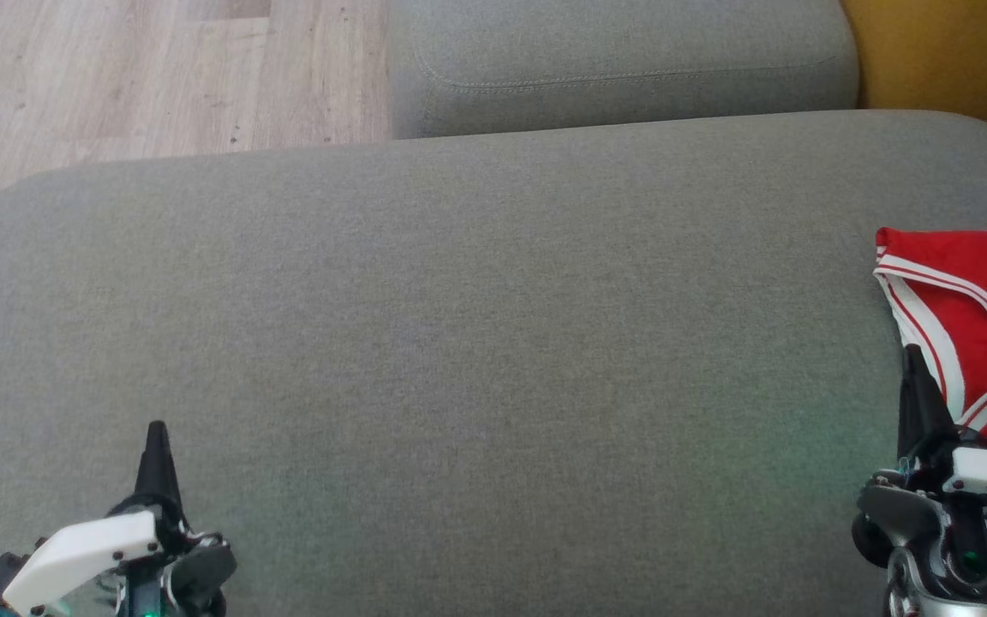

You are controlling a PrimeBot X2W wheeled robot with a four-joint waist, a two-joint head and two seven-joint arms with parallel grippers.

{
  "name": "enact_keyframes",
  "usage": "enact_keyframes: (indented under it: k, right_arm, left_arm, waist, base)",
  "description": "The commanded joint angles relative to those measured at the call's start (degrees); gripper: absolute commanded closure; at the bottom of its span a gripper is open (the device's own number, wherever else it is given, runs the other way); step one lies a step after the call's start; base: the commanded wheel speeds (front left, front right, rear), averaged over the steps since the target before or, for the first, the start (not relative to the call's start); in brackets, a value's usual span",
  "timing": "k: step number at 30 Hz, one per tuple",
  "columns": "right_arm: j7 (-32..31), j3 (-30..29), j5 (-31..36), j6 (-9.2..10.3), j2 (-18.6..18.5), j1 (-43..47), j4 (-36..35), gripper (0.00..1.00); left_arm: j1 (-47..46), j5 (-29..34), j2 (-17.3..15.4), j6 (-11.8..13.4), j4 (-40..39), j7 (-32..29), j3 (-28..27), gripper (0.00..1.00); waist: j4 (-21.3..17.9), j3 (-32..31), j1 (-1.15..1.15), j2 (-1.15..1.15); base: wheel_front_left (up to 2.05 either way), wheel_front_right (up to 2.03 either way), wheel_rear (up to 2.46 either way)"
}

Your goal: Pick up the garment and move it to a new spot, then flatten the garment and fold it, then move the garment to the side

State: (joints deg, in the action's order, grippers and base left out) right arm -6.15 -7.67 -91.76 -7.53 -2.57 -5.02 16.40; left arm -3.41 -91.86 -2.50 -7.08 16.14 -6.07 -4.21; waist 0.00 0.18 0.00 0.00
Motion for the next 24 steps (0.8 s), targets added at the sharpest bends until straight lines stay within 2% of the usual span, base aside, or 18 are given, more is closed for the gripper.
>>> enact_keyframes:
  k: [1, 24]
  right_arm:
    - [-0.3, 1.2, -0.4, 0.04, -0.3, -1.2, -2.4, 1.0]
    - [-0.3, 1.2, -0.4, 0.04, -0.3, -1.2, -2.4, 1.0]
  left_arm:
    - [-2.8, -0.3, -0.4, -0.4, -2.1, -0.4, -2.3, 1.0]
    - [-2.8, -0.3, -0.4, -0.4, -2.1, -0.4, -2.3, 1.0]
  waist:
    - [0.0, 0.0, 0.0, 0.0]
    - [0.0, 0.0, 0.0, 0.0]
  base:
    - [0.0, 0.0, 0.0]
    - [0.0, 0.0, 0.0]
